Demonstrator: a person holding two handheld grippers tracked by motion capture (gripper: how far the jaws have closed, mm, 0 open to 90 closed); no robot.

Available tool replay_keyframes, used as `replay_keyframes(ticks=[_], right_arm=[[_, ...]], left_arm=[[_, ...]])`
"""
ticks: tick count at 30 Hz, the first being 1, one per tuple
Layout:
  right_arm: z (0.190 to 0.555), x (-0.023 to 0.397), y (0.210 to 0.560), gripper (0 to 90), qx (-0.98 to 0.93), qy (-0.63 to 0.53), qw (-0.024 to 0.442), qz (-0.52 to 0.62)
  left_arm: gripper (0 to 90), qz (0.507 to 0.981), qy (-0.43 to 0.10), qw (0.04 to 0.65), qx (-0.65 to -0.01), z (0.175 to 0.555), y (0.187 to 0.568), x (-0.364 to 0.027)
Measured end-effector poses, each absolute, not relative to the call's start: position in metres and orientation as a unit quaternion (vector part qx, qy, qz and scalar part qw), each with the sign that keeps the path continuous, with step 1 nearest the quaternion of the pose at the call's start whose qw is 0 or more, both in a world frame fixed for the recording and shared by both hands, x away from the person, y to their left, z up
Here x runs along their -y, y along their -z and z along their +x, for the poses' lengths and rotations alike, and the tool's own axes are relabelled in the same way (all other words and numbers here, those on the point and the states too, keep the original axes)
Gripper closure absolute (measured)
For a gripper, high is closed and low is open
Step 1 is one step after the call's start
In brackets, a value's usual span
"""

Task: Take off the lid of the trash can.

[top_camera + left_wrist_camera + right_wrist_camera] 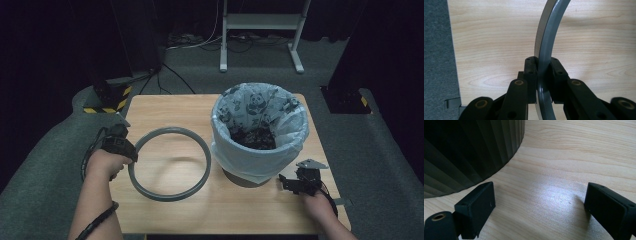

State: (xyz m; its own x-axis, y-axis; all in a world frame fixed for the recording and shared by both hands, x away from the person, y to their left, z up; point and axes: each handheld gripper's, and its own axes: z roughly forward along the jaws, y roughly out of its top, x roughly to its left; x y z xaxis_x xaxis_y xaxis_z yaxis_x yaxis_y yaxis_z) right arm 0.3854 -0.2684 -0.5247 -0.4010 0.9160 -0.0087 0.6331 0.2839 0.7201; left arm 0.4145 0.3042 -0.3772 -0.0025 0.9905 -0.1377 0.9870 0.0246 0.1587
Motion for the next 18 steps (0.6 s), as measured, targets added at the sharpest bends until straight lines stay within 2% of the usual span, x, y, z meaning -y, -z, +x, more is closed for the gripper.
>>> replay_keyframes(ticks=[18], right_arm=[[0.385, 0.268, 0.525, 9.6, -0.771, -0.325, 0.217, 0.503]], left_arm=[[78.0, 0.703, -0.001, 0.089, -0.705, 0.418, 0.424, -0.3]])
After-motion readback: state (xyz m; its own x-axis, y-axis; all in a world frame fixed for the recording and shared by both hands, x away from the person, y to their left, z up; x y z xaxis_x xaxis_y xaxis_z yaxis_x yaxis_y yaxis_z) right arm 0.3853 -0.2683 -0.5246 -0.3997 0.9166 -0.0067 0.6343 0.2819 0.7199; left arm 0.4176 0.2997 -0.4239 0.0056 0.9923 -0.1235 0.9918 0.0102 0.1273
